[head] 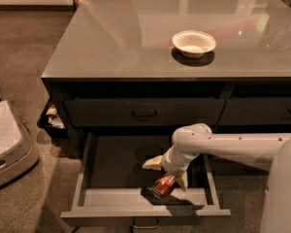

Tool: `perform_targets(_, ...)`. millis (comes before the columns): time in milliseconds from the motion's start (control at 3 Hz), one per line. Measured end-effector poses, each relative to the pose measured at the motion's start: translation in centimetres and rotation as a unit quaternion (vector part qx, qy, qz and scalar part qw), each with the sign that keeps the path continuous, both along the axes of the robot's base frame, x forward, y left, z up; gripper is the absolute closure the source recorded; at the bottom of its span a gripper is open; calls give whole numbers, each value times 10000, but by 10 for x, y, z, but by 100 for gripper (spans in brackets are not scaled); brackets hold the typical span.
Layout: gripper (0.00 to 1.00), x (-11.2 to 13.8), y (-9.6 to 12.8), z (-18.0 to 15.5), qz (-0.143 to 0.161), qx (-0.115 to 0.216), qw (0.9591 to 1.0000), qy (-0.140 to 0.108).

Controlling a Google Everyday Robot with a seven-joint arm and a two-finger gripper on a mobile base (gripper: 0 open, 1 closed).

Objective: Pick coke can from middle drawer and place on counter

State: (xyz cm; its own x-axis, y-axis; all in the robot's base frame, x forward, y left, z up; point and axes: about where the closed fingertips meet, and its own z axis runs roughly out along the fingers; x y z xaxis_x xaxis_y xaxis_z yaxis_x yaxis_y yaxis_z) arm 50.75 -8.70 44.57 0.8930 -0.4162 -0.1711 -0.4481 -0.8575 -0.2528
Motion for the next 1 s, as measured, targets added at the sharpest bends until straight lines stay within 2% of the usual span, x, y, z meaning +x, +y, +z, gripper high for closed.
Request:
perform_targets(333, 0, 4, 9, -36, -50, 45, 9999, 105)
perform_targets(667, 8, 6, 19, -64, -41, 92, 9998, 142)
perform_targets(1000, 27, 7, 26, -83, -11, 155, 9998, 145)
